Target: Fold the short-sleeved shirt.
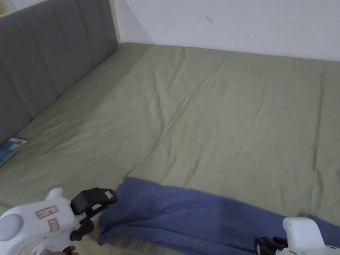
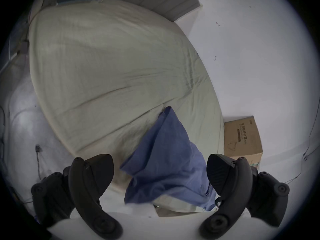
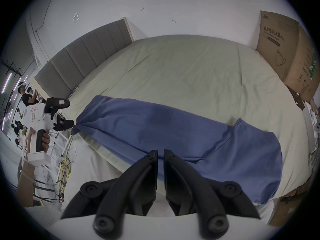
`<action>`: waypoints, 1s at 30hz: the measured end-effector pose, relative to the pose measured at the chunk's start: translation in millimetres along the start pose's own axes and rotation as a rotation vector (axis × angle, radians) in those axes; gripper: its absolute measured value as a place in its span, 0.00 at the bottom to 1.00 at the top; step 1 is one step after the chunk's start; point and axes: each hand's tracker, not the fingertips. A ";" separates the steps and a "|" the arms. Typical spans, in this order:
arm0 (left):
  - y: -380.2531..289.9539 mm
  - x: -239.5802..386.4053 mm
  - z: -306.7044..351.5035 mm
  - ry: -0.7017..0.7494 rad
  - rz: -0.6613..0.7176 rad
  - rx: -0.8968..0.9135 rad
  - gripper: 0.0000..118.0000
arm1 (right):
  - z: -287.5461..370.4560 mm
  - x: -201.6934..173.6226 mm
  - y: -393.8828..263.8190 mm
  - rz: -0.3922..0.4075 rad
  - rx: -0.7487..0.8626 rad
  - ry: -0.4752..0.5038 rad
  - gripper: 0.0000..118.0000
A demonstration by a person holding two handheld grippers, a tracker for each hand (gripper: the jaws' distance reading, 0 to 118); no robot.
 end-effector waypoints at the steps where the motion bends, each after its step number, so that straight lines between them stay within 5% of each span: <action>1: 2.1 -3.6 -8.3 -0.003 0.008 -0.019 0.94 | -2.5 0.6 0.8 -0.004 -0.013 -0.002 0.07; 12: 6.7 3.4 -48.7 -0.008 -0.024 -0.058 0.93 | -17.8 10.5 1.5 -0.039 -0.087 -0.032 0.07; 13: 6.3 8.4 -48.5 0.024 -0.066 -0.061 0.77 | -17.0 11.1 -0.3 -0.038 -0.086 -0.030 0.07; 15: 5.7 16.2 -44.7 0.200 -0.142 -0.037 0.15 | -16.8 12.2 -3.4 -0.037 -0.094 -0.033 0.07; 16: 4.5 13.7 -45.5 0.228 -0.177 -0.026 0.06 | -17.3 13.8 -5.5 -0.038 -0.097 -0.032 0.07; 21: 3.6 4.3 -29.4 0.084 -0.022 -0.037 0.06 | -18.2 25.7 -14.0 -0.089 -0.126 -0.023 0.07; 30: -21.6 126.4 10.1 -0.006 -0.285 0.034 0.06 | 12.1 60.6 -22.7 -0.194 -0.060 -0.049 0.07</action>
